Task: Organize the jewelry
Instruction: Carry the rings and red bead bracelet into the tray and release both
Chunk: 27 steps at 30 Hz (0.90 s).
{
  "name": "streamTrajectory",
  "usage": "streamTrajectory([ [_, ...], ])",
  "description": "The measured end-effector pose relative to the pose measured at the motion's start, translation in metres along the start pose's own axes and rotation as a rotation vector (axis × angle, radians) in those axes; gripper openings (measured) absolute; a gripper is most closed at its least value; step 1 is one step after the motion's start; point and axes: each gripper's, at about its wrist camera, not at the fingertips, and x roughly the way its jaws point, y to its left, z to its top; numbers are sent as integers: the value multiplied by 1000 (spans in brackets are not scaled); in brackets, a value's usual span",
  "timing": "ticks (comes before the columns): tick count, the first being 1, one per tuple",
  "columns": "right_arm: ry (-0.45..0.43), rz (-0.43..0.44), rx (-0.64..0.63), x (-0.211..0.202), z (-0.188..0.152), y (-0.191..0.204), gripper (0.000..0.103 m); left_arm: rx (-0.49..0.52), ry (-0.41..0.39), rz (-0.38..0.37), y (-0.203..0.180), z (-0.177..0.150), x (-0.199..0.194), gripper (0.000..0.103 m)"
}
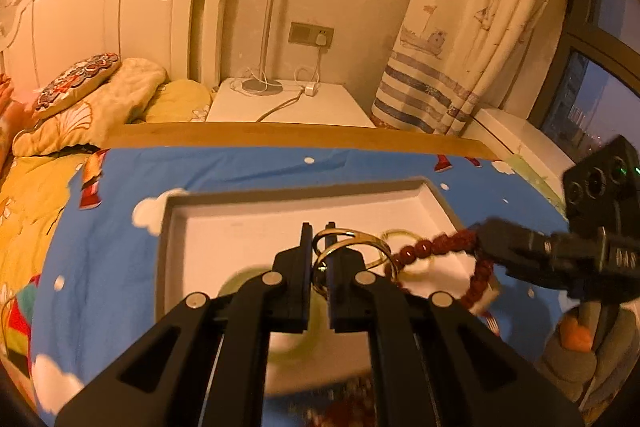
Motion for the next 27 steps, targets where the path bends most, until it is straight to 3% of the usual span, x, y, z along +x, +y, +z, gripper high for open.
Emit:
streamTrajectory([
  [4,43,-140,-111,23,0,-2,14,-20,60,2,6,19,37,6],
  [5,75,-184,-137,34,-2,-1,14,-21,89,33,8,22,49,9],
  [6,101,-198,-148,45,-6,-1,14,-22,101,58,9,23,54,15],
  [8,140,-189,-151,55,-11,1,14,-30,123,110,15,22,58,44],
  [10,141,-190,-158,52,-14,3,14,-50,83,139,24,17,45,63],
  [12,127,-176,-152,43,-17,3,14,-54,60,181,31,11,28,67],
  [15,103,-177,-133,29,-15,1,16,-75,14,250,44,-2,-4,86],
  [16,92,-170,-124,21,-18,0,19,-89,-9,280,49,-8,-17,92],
  [18,79,-158,-105,10,-22,-2,34,-112,-38,307,55,-22,-39,96],
  [20,52,-145,-85,-3,-30,-3,80,-155,-63,339,65,-40,-61,100],
  [23,32,-164,-97,-17,-41,2,82,-214,-55,367,79,-71,-84,100],
  [27,53,-216,-142,-21,-57,11,81,-208,9,413,89,-110,-97,100],
])
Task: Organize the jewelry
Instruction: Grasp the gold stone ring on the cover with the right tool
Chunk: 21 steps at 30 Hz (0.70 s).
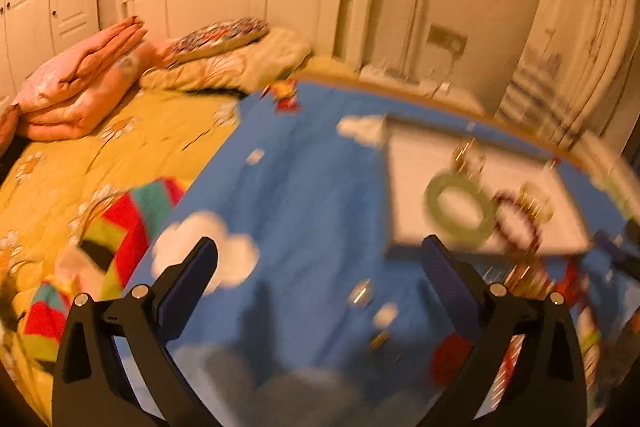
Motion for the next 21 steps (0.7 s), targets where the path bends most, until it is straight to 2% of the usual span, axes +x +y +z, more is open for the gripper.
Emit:
streamTrajectory([
  [4,30,-28,-70,3,-14,20,81,0,36,14,15,-22,2,100],
  [10,108,-44,-198,25,-39,56,81,-170,86,-91,48,-27,13,100],
  [12,145,-50,-262,36,-49,73,81,-219,71,-131,56,-27,13,100],
  [18,238,-20,-426,65,-79,118,81,-220,71,-134,54,-27,12,100],
  [21,279,-49,-546,80,-96,138,81,-229,66,-144,52,-28,11,100],
])
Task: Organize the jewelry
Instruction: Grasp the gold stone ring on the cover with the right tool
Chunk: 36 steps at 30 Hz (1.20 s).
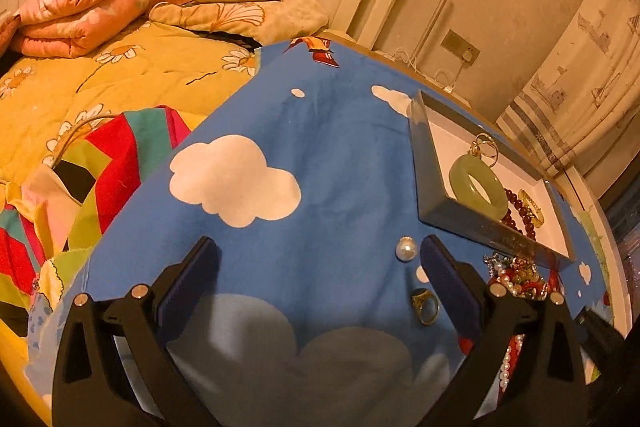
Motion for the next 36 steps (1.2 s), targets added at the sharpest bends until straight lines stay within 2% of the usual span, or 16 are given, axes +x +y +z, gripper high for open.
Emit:
streamTrajectory([
  [2,25,-35,-83,9,0,17,78,-16,-17,-12,2,0,-3,100],
  [6,69,-77,-175,25,12,32,72,-97,-119,-22,15,0,-19,100],
  [8,104,-87,-174,39,22,31,62,-140,-149,-19,22,0,-23,100],
  [11,143,-71,-129,60,38,21,59,-173,-138,-13,27,2,-21,100],
  [17,201,-83,-82,92,54,10,49,-147,-136,-5,23,3,-22,100],
  [21,202,-113,-128,96,55,15,42,-148,-132,-8,25,3,-20,100],
  [22,200,-135,-162,97,53,19,37,-145,-127,-9,24,3,-20,100],
  [23,197,-135,-180,96,52,22,30,-143,-125,-8,24,3,-19,100],
  [25,197,-134,-178,92,48,24,25,-141,-123,-6,24,4,-19,100],
  [29,158,-114,-139,74,38,17,24,-139,-119,-5,23,3,-18,100],
  [32,79,-66,-59,39,27,-3,24,-126,-114,-4,22,2,-17,100],
  [36,-15,-90,21,-8,7,-34,24,-82,-98,-4,15,2,-16,100],
])
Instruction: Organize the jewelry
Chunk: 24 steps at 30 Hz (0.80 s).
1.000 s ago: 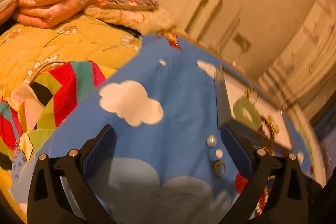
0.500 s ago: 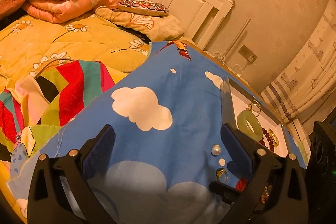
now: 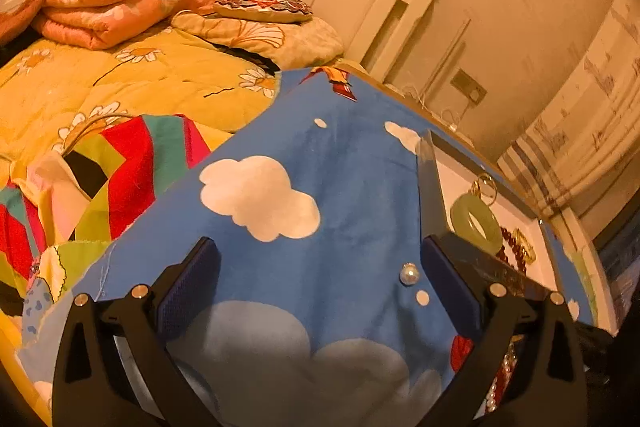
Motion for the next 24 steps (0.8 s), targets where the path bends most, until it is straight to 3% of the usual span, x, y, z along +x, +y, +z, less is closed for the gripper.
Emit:
streamTrajectory([
  [4,-43,-112,87,-38,-29,-40,25,143,13,-9,-30,-7,-4,100],
  [10,-78,-232,250,-69,-64,-93,25,298,123,-194,-97,-38,-9,98],
  [12,-96,-240,283,-76,-68,-103,25,334,153,-207,-113,-46,-6,88],
  [14,-105,-243,294,-80,-71,-108,25,379,187,-226,-127,-57,-3,72],
  [24,-159,-184,324,-91,-78,-113,25,531,206,-271,-178,-82,-5,62],
])
